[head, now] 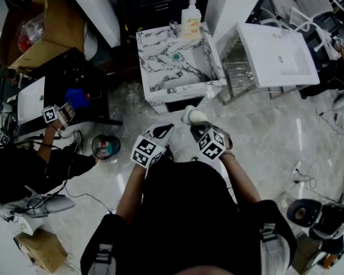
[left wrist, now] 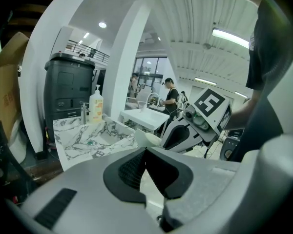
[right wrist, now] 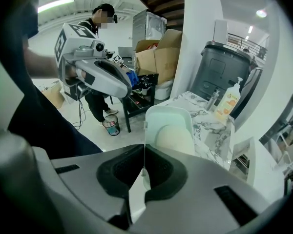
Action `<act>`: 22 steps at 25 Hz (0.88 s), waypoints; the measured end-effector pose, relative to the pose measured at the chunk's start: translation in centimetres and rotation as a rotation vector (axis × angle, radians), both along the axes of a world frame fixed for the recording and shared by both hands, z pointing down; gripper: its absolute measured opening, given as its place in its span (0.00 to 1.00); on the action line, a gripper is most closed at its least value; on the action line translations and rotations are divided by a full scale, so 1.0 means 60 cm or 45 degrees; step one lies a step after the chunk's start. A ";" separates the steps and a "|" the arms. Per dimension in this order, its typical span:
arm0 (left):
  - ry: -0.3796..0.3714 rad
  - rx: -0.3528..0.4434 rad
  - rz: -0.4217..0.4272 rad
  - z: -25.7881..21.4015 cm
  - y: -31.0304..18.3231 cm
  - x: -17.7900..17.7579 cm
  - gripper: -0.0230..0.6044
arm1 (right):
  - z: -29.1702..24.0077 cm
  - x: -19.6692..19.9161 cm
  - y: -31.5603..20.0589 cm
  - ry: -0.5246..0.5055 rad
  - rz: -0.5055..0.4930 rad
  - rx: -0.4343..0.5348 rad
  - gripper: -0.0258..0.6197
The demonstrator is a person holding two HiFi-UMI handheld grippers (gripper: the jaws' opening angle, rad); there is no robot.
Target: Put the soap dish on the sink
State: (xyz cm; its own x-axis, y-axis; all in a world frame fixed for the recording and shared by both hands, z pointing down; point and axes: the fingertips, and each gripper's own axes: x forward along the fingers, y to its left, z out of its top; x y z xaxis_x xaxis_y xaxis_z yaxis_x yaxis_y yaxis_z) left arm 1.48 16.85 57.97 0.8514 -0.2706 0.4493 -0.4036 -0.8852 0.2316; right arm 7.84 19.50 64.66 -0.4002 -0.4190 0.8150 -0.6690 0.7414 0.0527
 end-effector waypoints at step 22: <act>0.003 0.025 0.080 0.023 -0.125 -0.079 0.04 | 0.023 -0.072 -0.121 0.015 0.083 0.023 0.04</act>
State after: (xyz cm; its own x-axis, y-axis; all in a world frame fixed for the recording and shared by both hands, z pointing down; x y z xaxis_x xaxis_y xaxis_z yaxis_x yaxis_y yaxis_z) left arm -3.27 9.34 59.33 0.8680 -0.2255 0.4425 -0.3466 -0.9132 0.2145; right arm 3.49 12.25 66.04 -0.3619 -0.4589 0.8115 -0.7152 0.6950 0.0740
